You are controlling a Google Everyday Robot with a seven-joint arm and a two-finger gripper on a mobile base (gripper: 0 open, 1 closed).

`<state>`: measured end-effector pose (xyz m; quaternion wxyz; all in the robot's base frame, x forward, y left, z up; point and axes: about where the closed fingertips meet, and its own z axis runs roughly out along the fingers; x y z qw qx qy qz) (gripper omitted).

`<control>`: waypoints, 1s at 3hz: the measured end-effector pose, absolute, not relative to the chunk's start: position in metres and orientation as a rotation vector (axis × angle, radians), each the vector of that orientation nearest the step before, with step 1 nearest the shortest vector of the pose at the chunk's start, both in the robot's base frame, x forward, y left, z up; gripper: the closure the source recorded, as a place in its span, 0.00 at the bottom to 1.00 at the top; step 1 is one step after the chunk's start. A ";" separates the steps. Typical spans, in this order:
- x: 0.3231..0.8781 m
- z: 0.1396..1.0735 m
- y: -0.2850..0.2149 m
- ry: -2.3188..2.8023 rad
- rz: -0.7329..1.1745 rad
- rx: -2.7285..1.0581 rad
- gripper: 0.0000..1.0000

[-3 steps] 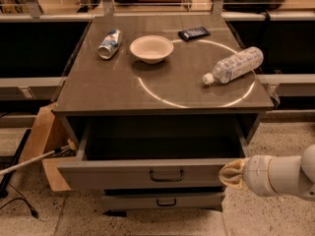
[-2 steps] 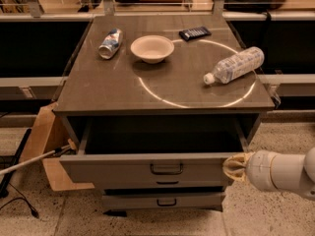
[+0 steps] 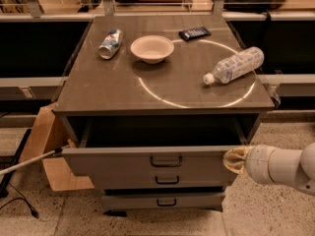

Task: Close top drawer

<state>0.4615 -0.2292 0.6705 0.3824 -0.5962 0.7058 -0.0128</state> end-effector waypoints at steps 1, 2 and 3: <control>0.468 0.670 -0.230 1.795 -0.031 -1.522 1.00; 0.480 0.669 -0.232 1.793 -0.034 -1.515 1.00; 0.480 0.669 -0.232 1.793 -0.034 -1.515 0.81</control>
Offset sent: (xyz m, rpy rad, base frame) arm 0.0726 -0.0133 -0.0064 0.0175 -0.0277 -0.0202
